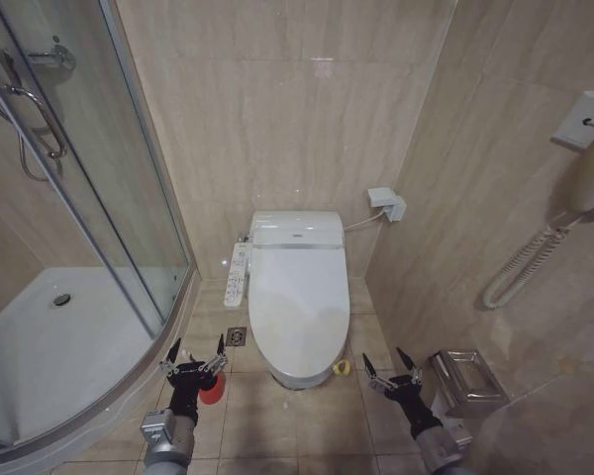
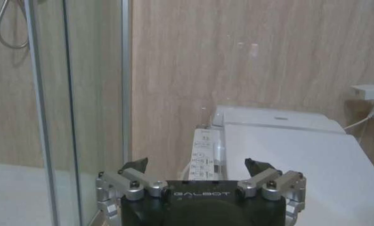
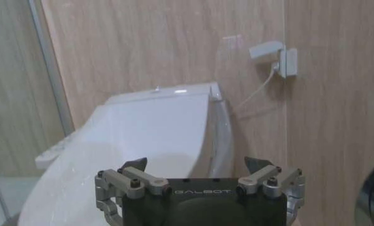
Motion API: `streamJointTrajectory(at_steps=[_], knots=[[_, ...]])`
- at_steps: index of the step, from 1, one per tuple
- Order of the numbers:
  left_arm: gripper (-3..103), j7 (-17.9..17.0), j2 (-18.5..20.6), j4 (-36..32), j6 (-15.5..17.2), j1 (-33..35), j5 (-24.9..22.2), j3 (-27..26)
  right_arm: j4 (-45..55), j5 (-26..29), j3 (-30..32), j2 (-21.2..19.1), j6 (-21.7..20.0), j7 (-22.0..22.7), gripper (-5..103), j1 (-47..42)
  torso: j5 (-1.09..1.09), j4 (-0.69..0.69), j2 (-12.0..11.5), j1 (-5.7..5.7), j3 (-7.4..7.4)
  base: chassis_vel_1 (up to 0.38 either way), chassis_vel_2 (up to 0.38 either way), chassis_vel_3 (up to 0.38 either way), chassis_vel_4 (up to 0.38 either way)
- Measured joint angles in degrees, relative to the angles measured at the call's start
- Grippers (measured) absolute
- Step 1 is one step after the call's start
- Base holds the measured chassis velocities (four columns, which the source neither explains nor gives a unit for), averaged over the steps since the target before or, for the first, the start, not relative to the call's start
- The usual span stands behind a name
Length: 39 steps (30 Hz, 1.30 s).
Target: Open the toilet lid, clean the toilet bowl with a toilet brush, close the toilet lid, and flush.
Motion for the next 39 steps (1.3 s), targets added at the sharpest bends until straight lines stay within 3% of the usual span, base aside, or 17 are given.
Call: streamJointTrajectory(at_steps=[22,39], knots=[[100,0.00,0.00,0.00,0.00,0.00,0.00,0.00,-21.11,-5.84,-0.88,0.28,3.79,-3.72,100,10.22,0.00,0.00,0.00,0.00,0.00,0.000,0.000,0.000,0.000],[100,0.00,0.00,0.00,0.00,0.00,0.00,0.00,-23.41,-9.03,-0.93,2.40,5.12,-7.66,100,9.66,-0.01,0.00,0.00,0.00,0.00,0.000,0.000,0.000,0.000]])
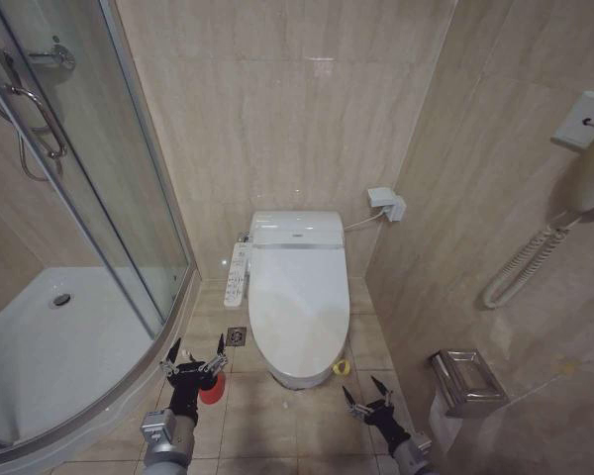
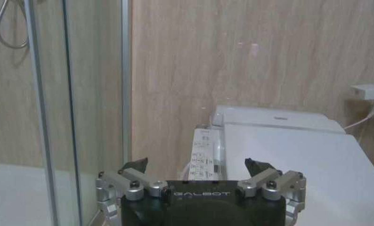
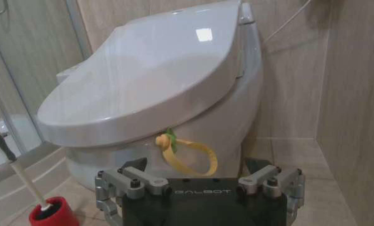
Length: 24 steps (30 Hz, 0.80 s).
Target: Open the toilet lid, clean the toilet bowl with a toilet brush, close the toilet lid, and flush.
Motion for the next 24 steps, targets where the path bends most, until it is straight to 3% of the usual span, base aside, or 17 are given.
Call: streamJointTrajectory(at_steps=[24], knots=[[100,0.00,0.00,0.00,0.00,0.00,0.00,0.00,-7.21,-3.01,0.27,4.35,2.07,0.31,100,6.07,0.00,0.01,0.00,0.00,0.00,0.000,0.000,0.000,0.000]])
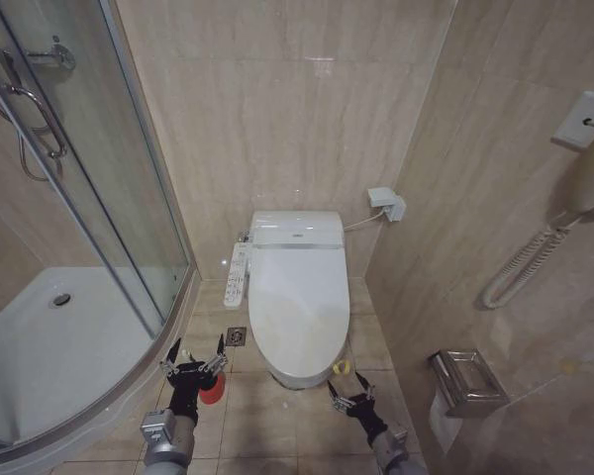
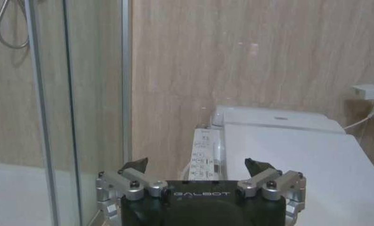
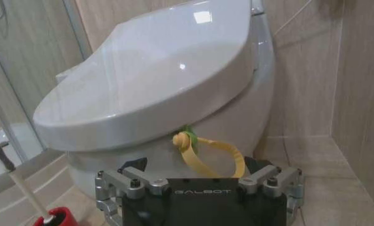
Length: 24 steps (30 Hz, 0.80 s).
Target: Open the toilet lid, clean the toilet bowl with a toilet brush, close the toilet lid, and flush.
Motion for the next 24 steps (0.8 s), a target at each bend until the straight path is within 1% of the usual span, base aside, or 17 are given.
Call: streamJointTrajectory(at_steps=[9,21,22,24], knots=[[100,0.00,0.00,0.00,0.00,0.00,0.00,0.00,-1.44,-0.06,0.09,0.42,0.26,0.16,100,2.00,0.00,0.00,0.00,0.00,0.00,0.000,0.000,0.000,0.000],[100,0.00,0.00,0.00,0.00,0.00,0.00,0.00,-3.33,-0.38,0.26,0.45,1.76,0.11,100,3.30,0.00,-0.01,0.00,0.00,0.00,0.000,0.000,0.000,0.000],[100,0.00,0.00,0.00,0.00,0.00,0.00,0.00,-3.35,-0.36,0.26,0.41,1.80,0.09,89,3.36,-0.01,-0.01,0.00,0.00,0.00,0.000,0.000,0.000,0.000],[100,0.00,0.00,0.00,0.00,0.00,0.00,0.00,-3.44,-0.33,0.28,0.34,1.87,0.04,89,3.46,-0.01,-0.01,0.00,0.00,0.00,0.000,0.000,0.000,0.000]])
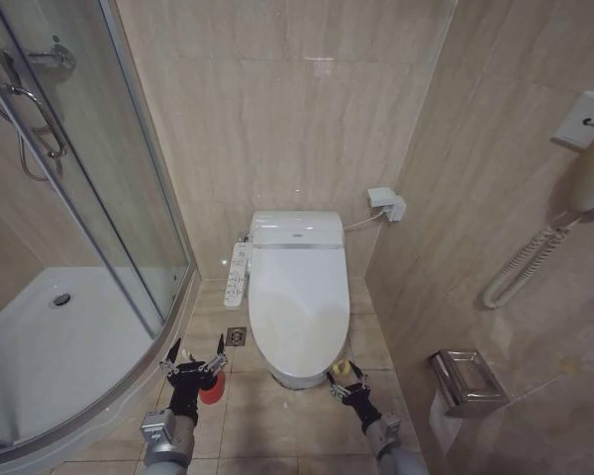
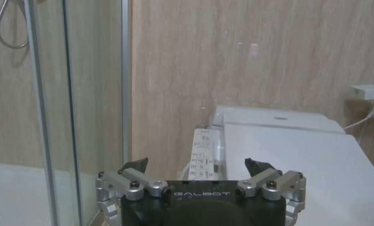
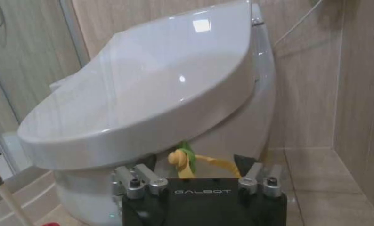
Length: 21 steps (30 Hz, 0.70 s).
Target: Open the toilet lid, clean the toilet bowl with a toilet brush, close the toilet lid, and flush.
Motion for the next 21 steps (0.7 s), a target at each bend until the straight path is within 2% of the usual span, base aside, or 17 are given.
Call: streamJointTrajectory(at_steps=[4,5,13,14,18,19,21], knots=[[100,0.00,0.00,0.00,0.00,0.00,0.00,0.00,-0.49,0.10,0.14,-0.25,0.26,-0.05,89,0.41,0.00,0.00,0.00,0.00,0.00,0.000,0.000,0.000,0.000],[100,0.00,0.00,0.00,0.00,0.00,0.00,0.00,-0.62,0.10,0.18,-0.32,0.30,-0.06,61,0.49,-0.01,0.00,0.00,0.00,0.00,0.000,0.000,0.000,0.000],[100,0.00,0.00,0.00,0.00,0.00,0.00,0.00,-1.00,-0.16,0.23,-0.37,0.21,-0.47,61,0.45,0.02,0.02,0.00,0.00,0.00,0.000,0.000,0.000,0.000],[100,0.00,0.00,0.00,0.00,0.00,0.00,0.00,-1.01,-0.17,0.26,-0.38,0.25,-0.56,34,0.39,0.03,0.02,0.00,0.00,0.00,0.000,0.000,0.000,0.000],[100,0.00,0.00,0.00,0.00,0.00,0.00,0.00,-0.92,0.00,0.47,-0.66,0.50,-0.99,34,0.08,0.02,0.02,0.00,0.00,0.00,0.000,0.000,0.000,0.000],[100,0.00,0.00,0.00,0.00,0.00,0.00,0.00,-0.82,0.15,0.52,-0.74,0.60,-1.03,15,0.03,0.02,0.02,0.00,0.00,0.00,0.000,0.000,0.000,0.000],[100,0.00,0.00,0.00,0.00,0.00,0.00,0.00,-0.63,0.41,0.55,-0.81,0.76,-1.03,15,-0.02,0.02,0.01,0.00,0.00,0.00,0.000,0.000,0.000,0.000]])
